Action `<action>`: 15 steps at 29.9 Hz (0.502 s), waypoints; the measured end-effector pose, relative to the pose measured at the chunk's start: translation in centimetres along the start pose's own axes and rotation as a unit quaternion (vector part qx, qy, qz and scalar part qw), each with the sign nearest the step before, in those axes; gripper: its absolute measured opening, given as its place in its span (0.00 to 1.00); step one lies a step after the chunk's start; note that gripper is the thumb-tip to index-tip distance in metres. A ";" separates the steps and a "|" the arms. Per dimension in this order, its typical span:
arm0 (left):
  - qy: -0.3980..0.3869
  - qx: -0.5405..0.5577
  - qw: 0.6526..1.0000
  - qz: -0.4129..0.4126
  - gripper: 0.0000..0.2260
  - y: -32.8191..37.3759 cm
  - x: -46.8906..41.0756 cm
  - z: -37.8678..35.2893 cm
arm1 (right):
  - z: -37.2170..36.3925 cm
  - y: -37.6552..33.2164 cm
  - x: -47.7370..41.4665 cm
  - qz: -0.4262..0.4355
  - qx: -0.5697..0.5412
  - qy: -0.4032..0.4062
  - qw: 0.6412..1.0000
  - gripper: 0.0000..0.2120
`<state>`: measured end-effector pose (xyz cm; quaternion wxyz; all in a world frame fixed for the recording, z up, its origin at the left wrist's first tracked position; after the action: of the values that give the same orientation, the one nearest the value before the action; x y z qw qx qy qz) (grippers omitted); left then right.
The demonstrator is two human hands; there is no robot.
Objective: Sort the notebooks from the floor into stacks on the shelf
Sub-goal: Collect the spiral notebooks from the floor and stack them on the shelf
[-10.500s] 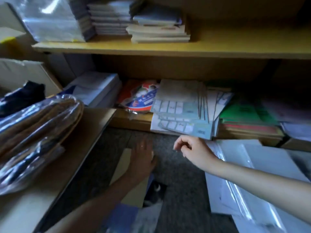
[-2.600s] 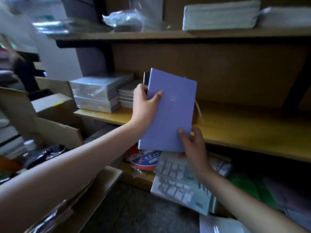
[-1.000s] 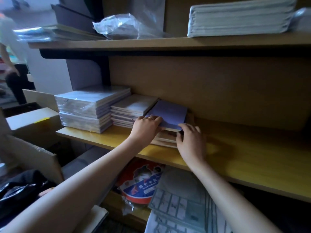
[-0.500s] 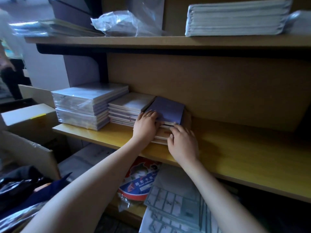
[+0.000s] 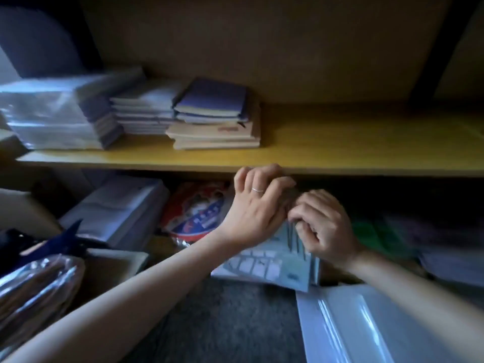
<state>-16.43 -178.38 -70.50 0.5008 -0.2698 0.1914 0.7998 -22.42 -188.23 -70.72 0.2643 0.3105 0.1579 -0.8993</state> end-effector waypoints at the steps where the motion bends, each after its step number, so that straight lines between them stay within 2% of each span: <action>1: -0.022 0.022 1.000 0.001 0.16 1.4 1.3 -2.0 | -0.2 0.3 2.4 -0.016 -0.002 -0.026 1.000 0.10; 4: -0.107 0.108 0.987 0.045 0.17 4.6 5.7 -8.5 | -1.1 1.6 9.6 -0.106 -0.013 -0.103 0.989 0.10; 7: -0.207 0.217 0.945 0.127 0.18 7.8 10.1 -14.4 | -2.3 3.4 17.8 -0.261 -0.052 -0.153 0.952 0.07; 9: -0.278 0.280 0.896 0.204 0.20 9.7 13.4 -17.8 | -2.6 4.2 23.4 -0.385 -0.084 -0.161 0.905 0.09; 11: -0.338 0.352 0.838 0.245 0.21 11.9 16.0 -20.1 | -2.5 3.7 28.0 -0.474 -0.084 -0.173 0.859 0.12; 13: -0.380 0.429 0.765 0.294 0.22 13.7 18.0 -21.6 | -2.3 2.4 31.4 -0.535 -0.069 -0.190 0.821 0.19; 15: -0.415 0.469 0.700 0.342 0.27 14.9 19.1 -22.6 | -2.2 1.0 34.0 -0.583 -0.053 -0.217 0.781 0.30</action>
<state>-31.21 -184.36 -99.51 0.2832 0.4437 0.3933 0.7538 -43.47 -200.88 -94.33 -0.2675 -0.0586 0.2943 -0.9157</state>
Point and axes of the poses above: each hand's wrist, its own x-axis away from the middle knuckle, its own z-axis out of the back of the hand, y = z × x, the point moved 6 cm from there along -x, towards the middle knuckle, and after that the axes turned 13 degrees about -y, right-handed, at the moved point
